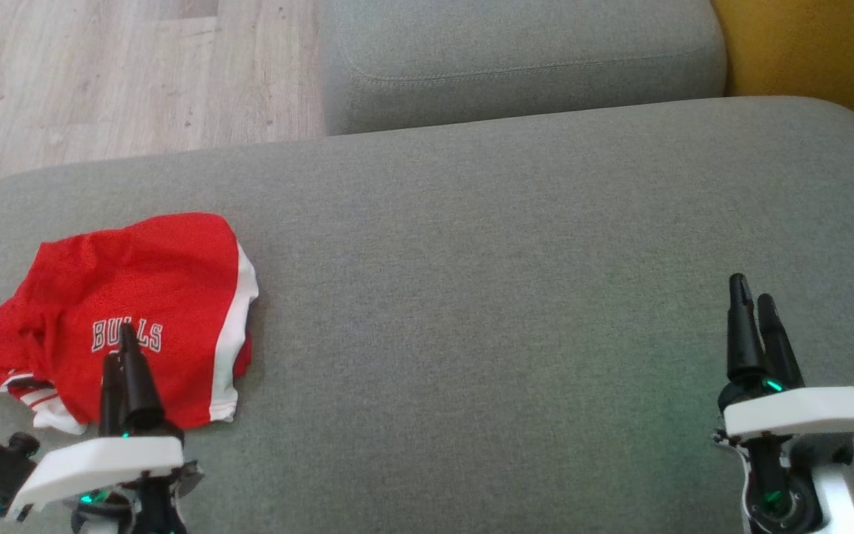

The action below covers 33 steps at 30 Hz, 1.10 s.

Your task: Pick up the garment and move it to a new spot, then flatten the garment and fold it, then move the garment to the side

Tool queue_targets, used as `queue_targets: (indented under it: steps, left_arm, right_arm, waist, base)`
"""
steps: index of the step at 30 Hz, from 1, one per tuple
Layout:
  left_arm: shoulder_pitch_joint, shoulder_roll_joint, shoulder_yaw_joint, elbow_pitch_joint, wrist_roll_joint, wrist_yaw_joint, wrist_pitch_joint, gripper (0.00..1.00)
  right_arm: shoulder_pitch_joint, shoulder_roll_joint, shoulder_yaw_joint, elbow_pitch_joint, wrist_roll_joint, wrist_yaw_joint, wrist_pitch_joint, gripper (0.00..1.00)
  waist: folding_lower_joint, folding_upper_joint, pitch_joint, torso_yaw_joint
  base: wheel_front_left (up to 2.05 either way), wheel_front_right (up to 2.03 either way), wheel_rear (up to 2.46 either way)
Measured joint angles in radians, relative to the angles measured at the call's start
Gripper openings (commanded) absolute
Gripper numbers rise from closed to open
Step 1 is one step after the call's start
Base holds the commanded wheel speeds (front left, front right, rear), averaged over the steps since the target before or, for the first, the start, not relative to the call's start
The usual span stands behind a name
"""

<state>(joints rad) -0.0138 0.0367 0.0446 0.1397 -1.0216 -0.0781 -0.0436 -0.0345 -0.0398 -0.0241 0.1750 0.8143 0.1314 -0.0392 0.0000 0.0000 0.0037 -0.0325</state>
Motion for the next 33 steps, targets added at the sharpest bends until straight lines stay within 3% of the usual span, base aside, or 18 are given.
queue_targets:
  steps: [10, 28, 33]
  left_arm:
    - [0.000, 0.006, -0.078, -0.007, 0.222, 0.000, -0.025, 1.00]
    - [-0.013, 0.077, -0.211, 0.053, 0.477, 0.080, -0.074, 1.00]
    - [-0.024, 0.089, -0.244, 0.052, 0.542, 0.120, -0.095, 1.00]
  right_arm:
    - [-0.001, 0.000, 0.024, 0.023, -0.157, 0.000, -0.027, 1.00]
    - [-0.026, -0.001, 0.077, 0.028, -0.438, 0.000, -0.077, 1.00]
    - [-0.040, -0.001, 0.089, 0.020, -0.542, 0.000, -0.099, 1.00]
  waist:
    - [0.0000, 0.0000, 0.001, -0.004]
    - [0.0000, 0.0000, 0.003, -0.019]
    - [0.0000, 0.0000, 0.004, -0.030]
  base:
    - [0.00, 0.00, 0.00]
    - [0.00, 0.00, 0.00]
    - [0.00, 0.00, 0.00]
